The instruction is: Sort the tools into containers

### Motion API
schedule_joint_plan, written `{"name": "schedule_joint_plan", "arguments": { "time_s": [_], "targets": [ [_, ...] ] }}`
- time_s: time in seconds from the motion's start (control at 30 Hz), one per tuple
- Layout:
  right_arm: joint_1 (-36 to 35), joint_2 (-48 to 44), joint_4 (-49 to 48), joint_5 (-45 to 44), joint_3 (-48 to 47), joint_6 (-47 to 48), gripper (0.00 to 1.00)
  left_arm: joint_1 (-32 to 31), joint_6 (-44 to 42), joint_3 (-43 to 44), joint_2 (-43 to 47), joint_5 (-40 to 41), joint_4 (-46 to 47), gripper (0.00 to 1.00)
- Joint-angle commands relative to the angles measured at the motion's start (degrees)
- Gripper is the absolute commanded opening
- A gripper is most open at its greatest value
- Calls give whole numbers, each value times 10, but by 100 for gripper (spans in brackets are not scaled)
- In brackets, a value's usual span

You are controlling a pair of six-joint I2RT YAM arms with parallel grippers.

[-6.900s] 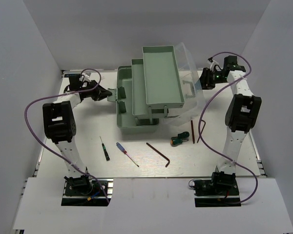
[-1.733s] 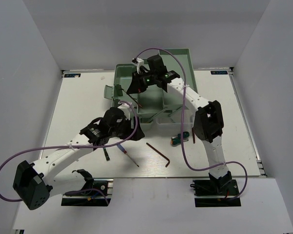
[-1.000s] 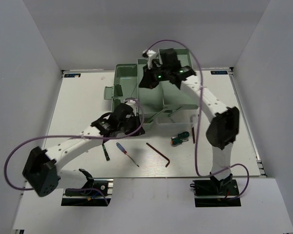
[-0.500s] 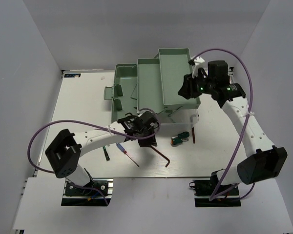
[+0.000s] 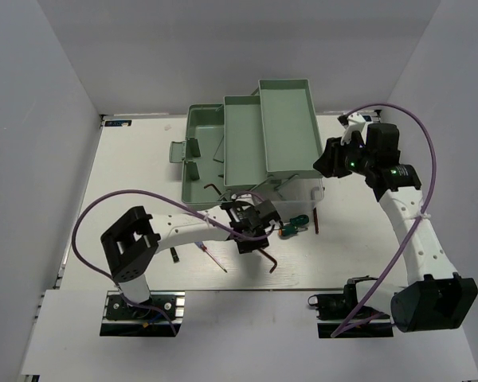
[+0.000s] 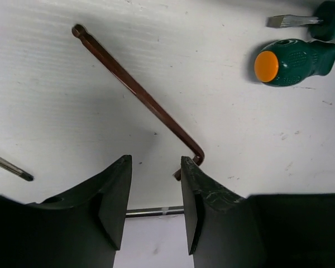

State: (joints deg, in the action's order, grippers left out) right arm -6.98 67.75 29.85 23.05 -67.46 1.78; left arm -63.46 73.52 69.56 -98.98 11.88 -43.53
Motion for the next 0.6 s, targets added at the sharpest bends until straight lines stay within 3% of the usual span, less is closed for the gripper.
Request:
{"name": "schedule_joint_plan", "arguments": {
  "time_s": [0.0,0.23,0.57],
  "targets": [
    [2,-9,-23,-2,3,0,47,-24,58,22,-16,63,-3,51],
    [-1,-25,-43,-1,19,-4,47,-59,98,45,-50,160,-18,55],
    [5,-47,-6,-12,30,16,46,-76,150,44,-105,195,-35,59]
  ]
}}
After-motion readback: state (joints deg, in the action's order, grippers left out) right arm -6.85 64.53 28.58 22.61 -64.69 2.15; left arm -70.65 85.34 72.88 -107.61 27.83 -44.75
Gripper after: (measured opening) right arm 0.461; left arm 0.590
